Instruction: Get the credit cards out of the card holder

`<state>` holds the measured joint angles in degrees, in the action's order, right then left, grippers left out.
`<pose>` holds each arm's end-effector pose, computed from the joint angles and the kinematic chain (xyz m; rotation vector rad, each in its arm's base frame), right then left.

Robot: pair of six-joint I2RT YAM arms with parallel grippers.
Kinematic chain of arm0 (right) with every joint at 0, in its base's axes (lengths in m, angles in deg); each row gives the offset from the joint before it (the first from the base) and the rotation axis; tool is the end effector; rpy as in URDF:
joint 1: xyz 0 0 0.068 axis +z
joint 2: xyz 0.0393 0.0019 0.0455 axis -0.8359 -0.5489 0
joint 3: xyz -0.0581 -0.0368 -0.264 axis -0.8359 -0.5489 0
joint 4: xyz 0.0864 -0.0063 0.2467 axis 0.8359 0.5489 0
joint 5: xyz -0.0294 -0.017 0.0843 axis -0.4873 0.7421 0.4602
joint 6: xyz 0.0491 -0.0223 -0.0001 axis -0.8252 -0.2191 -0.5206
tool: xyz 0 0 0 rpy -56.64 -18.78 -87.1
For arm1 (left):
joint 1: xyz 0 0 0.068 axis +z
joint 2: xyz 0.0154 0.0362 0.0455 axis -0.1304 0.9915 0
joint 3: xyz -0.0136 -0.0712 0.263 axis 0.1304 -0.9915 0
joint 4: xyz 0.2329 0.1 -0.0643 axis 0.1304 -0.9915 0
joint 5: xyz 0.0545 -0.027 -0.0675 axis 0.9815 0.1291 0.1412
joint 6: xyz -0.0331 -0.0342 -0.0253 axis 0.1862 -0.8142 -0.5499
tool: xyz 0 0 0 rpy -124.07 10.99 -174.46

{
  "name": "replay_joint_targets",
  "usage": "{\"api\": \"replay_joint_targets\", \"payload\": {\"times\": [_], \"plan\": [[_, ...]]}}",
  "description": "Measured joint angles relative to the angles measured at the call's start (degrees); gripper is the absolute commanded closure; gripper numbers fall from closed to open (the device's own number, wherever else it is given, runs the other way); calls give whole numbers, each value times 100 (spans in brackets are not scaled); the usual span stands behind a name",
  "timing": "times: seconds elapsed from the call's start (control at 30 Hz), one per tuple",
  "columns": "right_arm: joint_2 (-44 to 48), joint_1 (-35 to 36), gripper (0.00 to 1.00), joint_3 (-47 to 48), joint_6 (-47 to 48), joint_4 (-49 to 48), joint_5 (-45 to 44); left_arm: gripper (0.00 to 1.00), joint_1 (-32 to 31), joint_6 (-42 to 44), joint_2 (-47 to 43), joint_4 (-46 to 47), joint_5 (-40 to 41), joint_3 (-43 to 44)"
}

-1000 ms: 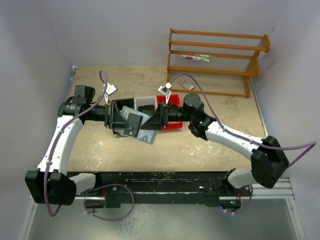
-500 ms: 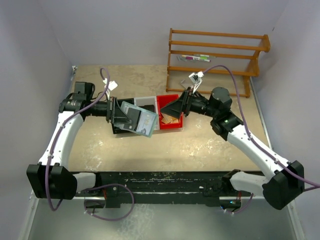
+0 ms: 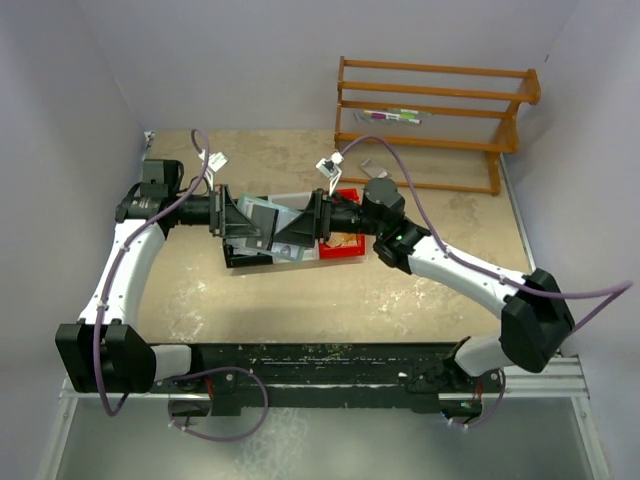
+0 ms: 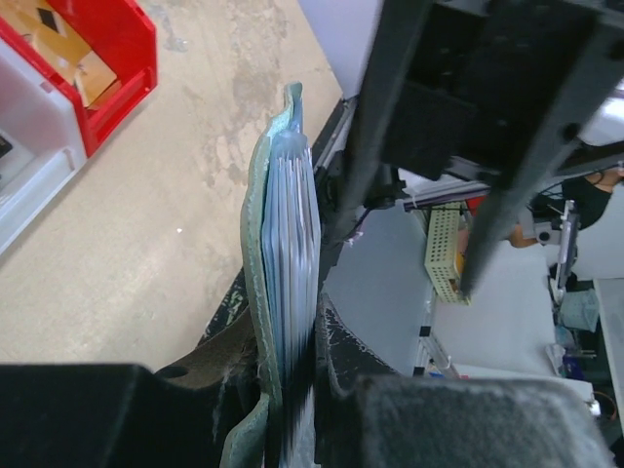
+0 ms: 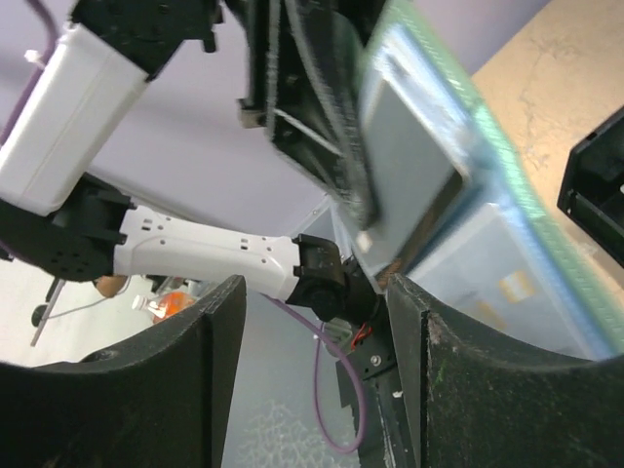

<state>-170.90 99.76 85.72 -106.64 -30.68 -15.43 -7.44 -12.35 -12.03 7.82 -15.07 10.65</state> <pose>0.2262 0.2417 0.3569 -0.5298 1.6696 1.7641 0.2461 -0.0335 0.3340 0.3651 2.1495 -1.5699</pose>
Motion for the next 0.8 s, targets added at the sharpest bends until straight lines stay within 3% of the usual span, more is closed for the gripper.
{"api": "replay_joint_targets", "payload": {"times": [0.27, 0.53, 0.8], "plan": [[-391, 4, 45, -103, -328, -474, 101, 85, 33, -164, 0, 122, -590, 0], [-492, 33, 68, -103, -662, -1056, 232, 84, 48, -61, 17, -31, -1099, 0], [-743, 35, 85, -103, -935, -1244, 354, 76, 105, 404, 118, -496, -1231, 11]]}}
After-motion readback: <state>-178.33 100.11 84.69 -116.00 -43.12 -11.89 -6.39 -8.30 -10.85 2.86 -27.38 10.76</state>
